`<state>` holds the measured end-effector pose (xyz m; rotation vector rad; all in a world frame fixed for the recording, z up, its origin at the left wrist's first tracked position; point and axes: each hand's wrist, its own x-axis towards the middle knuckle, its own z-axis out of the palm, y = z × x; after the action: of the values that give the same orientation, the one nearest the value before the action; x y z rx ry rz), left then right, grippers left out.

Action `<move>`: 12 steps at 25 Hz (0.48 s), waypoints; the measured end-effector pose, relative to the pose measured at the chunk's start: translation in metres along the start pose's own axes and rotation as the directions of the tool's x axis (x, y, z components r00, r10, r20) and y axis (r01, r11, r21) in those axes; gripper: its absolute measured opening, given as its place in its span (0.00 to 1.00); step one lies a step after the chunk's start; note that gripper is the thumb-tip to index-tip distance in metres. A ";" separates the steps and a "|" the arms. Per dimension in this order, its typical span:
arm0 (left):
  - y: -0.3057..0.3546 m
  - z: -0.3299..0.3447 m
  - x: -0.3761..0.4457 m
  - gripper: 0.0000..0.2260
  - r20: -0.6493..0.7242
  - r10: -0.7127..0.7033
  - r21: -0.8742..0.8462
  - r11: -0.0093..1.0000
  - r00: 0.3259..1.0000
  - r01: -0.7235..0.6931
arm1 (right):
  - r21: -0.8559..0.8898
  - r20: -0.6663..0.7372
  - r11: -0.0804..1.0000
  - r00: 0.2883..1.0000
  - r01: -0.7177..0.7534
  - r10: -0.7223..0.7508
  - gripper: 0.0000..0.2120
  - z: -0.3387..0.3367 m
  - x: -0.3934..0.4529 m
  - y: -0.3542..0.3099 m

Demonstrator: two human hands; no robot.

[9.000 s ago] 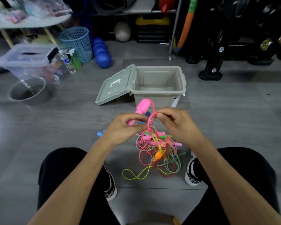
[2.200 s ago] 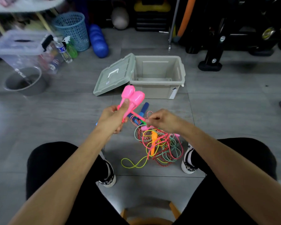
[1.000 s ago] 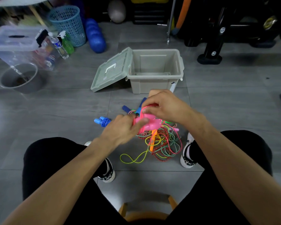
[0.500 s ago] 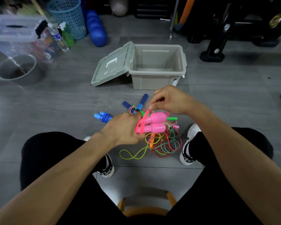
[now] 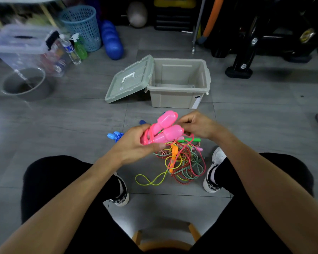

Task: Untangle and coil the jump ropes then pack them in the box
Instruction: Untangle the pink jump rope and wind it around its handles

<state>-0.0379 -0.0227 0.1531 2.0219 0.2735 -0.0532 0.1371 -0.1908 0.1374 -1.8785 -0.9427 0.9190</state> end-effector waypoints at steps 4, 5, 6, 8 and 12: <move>0.002 0.001 0.000 0.16 0.024 -0.107 -0.338 0.935 0.994 0.109 | -0.002 -0.049 1.000 0.999 0.000 0.000 0.08 0.011 -0.005 -0.003; 0.002 0.000 0.001 0.15 0.019 -0.144 -0.393 0.909 0.989 0.140 | 0.002 -0.066 1.000 0.998 0.003 -0.003 0.09 0.012 -0.006 -0.006; 0.002 -0.001 0.002 0.14 0.004 -0.185 -0.419 0.892 0.983 0.170 | -0.004 -0.077 1.000 0.997 0.002 -0.002 0.10 0.013 -0.007 -0.007; 0.005 -0.004 0.005 0.08 -0.050 -0.253 -0.420 0.883 0.966 0.210 | -0.048 -0.070 0.998 0.997 -0.039 0.036 0.11 0.016 -0.009 -0.009; 0.001 -0.008 0.010 0.04 -0.182 -0.300 -0.317 0.919 0.936 0.233 | -0.381 0.078 0.925 0.996 -0.004 0.037 0.13 0.036 -0.016 -0.014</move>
<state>-0.0283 -0.0149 0.1563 1.6850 0.6670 0.0456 0.0952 -0.1873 0.1392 -2.1903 -1.2249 0.8790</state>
